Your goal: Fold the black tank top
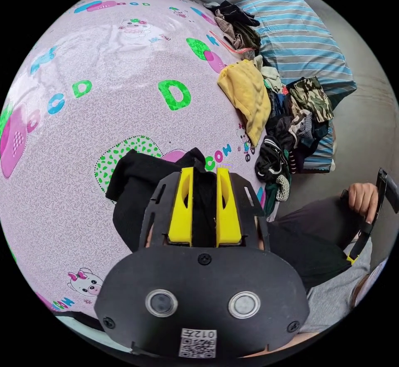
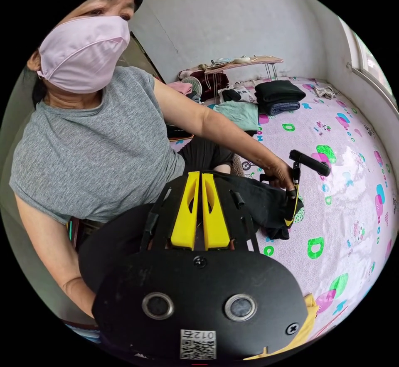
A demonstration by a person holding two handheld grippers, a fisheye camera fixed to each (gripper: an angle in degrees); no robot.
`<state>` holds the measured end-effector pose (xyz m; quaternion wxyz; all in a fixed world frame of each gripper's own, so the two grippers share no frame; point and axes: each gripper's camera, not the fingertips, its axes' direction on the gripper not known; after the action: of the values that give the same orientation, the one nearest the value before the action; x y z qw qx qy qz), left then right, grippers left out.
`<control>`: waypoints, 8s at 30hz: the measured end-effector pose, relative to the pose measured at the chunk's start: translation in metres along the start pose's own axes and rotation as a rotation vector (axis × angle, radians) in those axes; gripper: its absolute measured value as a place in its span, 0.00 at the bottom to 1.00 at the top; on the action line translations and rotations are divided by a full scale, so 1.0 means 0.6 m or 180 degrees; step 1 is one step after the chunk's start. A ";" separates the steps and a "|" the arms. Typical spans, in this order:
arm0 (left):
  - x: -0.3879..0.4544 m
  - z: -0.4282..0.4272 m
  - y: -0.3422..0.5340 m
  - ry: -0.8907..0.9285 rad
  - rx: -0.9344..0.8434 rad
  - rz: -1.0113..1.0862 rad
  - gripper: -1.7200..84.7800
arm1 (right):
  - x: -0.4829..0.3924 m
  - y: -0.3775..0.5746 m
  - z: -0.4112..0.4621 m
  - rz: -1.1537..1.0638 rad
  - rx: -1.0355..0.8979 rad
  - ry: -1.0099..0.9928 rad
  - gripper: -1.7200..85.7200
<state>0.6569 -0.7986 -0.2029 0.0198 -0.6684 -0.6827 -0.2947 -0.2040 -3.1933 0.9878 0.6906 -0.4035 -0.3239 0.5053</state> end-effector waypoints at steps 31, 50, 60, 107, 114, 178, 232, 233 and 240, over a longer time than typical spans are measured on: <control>0.276 -0.764 0.731 -0.0858 0.4272 0.0659 0.02 | 0.341 -0.427 -0.427 0.0830 0.1690 0.3303 0.01; 0.287 -0.741 0.796 -0.0886 0.4122 0.0607 0.03 | 0.456 -0.436 -0.772 0.0847 0.1756 0.3374 0.01; 0.198 -0.714 0.742 -0.0984 0.3816 0.0173 0.02 | 0.710 -0.334 -0.896 0.1151 0.1237 0.2600 0.01; -0.266 -0.541 0.750 -0.0290 0.2511 -0.1887 0.02 | 1.267 -0.448 -0.384 0.2972 0.0335 0.0902 0.02; -0.066 -0.761 0.783 -0.0483 0.3435 -0.0865 0.02 | 0.997 -0.896 -0.655 0.1977 0.0850 0.2037 0.02; -0.339 -0.593 0.462 0.0007 0.2248 -0.1319 0.02 | 0.983 -1.280 -0.862 0.2355 0.0769 0.1767 0.01; 0.062 0.182 0.110 -0.3166 0.0086 0.0911 0.03 | 0.991 -0.834 -2.075 0.2640 -0.0569 0.1361 0.10; 0.062 0.175 0.110 -0.3119 0.0113 0.0889 0.03 | 0.991 -0.823 -2.092 0.2671 -0.0577 0.1350 0.10; 0.055 0.123 0.116 -0.2770 0.0285 0.0801 0.02 | 0.940 -0.774 -2.179 0.2550 -0.0608 0.1372 0.03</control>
<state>0.7450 -0.7416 -0.2237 -0.2044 -0.8063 -0.5530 0.0481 1.2745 -3.0292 0.8138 0.4523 -0.6545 -0.0367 0.6047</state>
